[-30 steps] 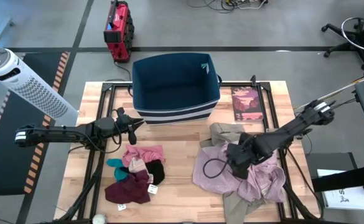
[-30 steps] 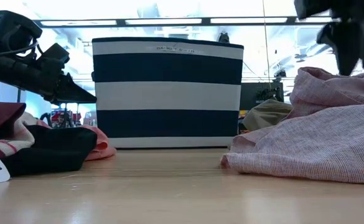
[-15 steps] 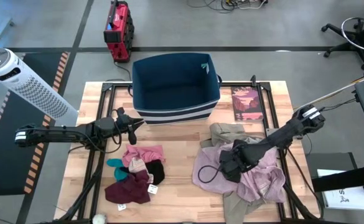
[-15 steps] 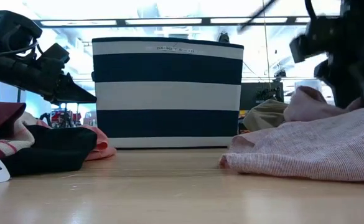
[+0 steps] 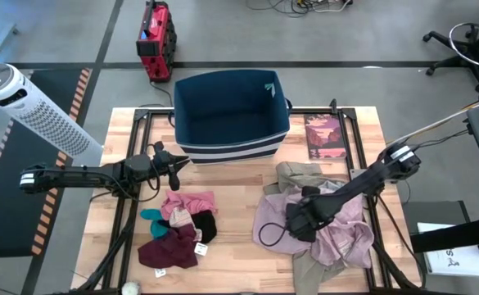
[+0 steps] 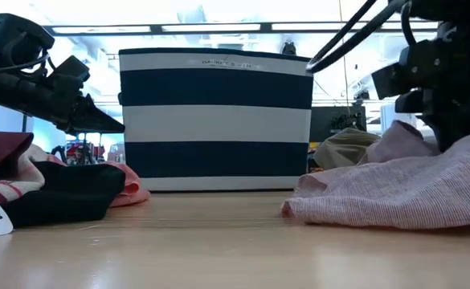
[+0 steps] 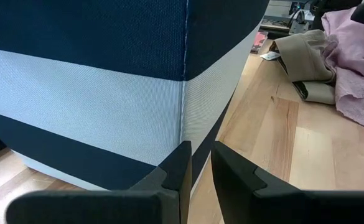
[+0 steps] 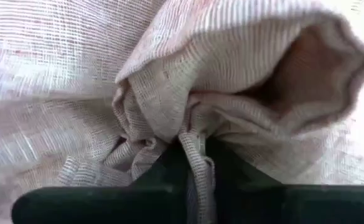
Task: Sort clothes
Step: Put the pink shirt into the blue laundry bin
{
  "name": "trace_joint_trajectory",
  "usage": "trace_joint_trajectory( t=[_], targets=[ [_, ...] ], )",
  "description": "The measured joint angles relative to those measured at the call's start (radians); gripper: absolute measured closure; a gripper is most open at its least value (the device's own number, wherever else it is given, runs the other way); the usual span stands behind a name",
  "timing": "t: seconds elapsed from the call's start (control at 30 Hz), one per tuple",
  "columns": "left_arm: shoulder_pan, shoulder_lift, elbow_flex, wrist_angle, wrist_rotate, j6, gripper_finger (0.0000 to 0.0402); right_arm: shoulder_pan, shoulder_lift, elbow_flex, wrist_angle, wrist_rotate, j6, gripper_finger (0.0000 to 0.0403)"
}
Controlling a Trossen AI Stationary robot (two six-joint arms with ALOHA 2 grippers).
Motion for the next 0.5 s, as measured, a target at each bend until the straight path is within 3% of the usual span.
trace_joint_trajectory(
  t=[0.3, 0.5],
  targets=[
    [0.0, 0.0, 0.0, 0.0, 0.0, 0.0, 0.0351, -0.005, -0.196, 0.097, -0.004, 0.086, 0.03, 0.0388],
    [0.0, 0.0, 0.0, 0.0, 0.0, 0.0, 0.0351, -0.005, -0.251, 0.232, -0.046, 0.166, -0.004, 0.0388]
  ],
)
